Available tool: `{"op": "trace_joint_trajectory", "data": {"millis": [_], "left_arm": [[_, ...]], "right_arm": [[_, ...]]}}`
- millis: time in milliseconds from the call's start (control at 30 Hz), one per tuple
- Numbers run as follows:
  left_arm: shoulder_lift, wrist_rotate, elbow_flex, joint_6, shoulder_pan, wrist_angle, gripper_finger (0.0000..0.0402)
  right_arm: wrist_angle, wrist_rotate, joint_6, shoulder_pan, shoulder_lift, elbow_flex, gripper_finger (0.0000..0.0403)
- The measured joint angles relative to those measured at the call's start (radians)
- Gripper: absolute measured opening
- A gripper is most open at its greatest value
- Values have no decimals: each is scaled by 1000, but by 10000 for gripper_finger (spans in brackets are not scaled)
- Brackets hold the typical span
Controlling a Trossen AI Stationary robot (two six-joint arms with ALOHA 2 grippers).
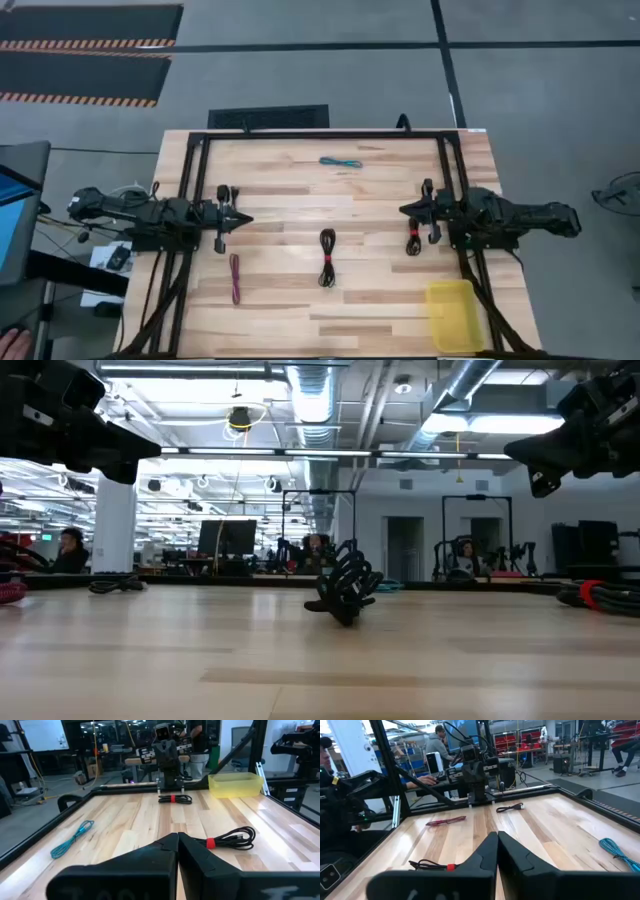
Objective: Pick and place USB-C Cables
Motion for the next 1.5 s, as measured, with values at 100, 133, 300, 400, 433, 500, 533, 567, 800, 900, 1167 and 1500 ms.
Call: {"op": "trace_joint_trajectory", "data": {"millis": [100,133,300,400,433,500,533,567,800,900,1167,1500], "left_arm": [[0,0,0,0,0,0,0],[0,0,0,0,0,0,0],[0,0,0,0,0,0,0],[0,0,0,0,0,0,0],[0,0,0,0,0,0,0],[0,0,0,0,0,0,0],[0,0,0,0,0,0,0],[0,0,0,0,0,0,0],[0,0,0,0,0,0,0],[0,0,0,0,0,0,0],[0,0,0,0,0,0,0],[0,0,0,0,0,0,0]], "right_arm": [[0,0,0,0,0,0,33],[0,0,0,0,0,0,33],[0,0,0,0,0,0,33],[0,0,0,0,0,0,33],[0,0,0,0,0,0,33],[0,0,0,0,0,0,33],[0,0,0,0,0,0,33],[0,0,0,0,0,0,33],[0,0,0,0,0,0,33],[0,0,0,0,0,0,33],[0,0,0,0,0,0,33],[0,0,0,0,0,0,33]]}}
